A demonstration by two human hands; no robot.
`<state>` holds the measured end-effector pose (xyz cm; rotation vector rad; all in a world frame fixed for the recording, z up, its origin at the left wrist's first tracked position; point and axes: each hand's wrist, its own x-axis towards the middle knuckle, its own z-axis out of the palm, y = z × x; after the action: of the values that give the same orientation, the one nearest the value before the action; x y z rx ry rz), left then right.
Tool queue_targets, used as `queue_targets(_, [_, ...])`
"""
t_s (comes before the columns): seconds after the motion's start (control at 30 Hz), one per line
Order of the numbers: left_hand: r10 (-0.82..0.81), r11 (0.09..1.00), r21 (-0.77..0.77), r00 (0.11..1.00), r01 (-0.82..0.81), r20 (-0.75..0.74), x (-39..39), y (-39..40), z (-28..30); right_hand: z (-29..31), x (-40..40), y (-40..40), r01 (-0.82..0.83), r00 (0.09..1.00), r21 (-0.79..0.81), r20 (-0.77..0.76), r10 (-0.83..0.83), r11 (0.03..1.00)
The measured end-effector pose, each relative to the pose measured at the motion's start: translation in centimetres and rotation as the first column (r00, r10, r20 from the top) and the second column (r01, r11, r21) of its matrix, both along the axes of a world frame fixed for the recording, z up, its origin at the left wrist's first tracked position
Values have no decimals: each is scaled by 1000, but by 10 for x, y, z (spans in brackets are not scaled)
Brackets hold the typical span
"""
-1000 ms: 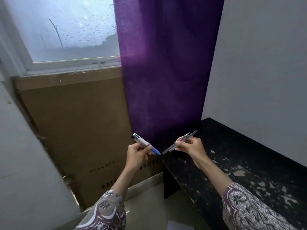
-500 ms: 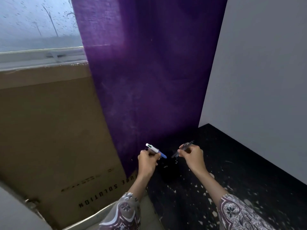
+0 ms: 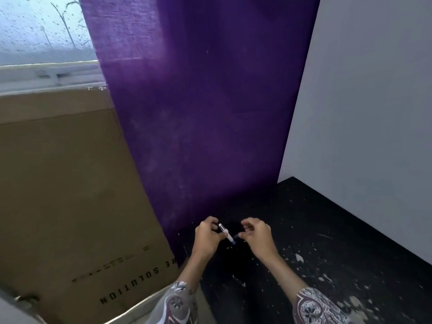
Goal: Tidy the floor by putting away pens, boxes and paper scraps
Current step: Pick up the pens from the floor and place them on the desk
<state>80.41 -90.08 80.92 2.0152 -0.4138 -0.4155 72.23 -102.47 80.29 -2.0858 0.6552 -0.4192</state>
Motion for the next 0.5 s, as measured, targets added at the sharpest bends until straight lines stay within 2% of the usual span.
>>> queue_targets(0.23, [-5,999,53,1000,4,30,-9,13,1,-1,-16,5,22,1000,-69,-9,-23,997])
queue_targets(0.5, [-2,999,35,996,-1,88,-39,50,18,13,-40,31,17,999,-54,27,-16,998])
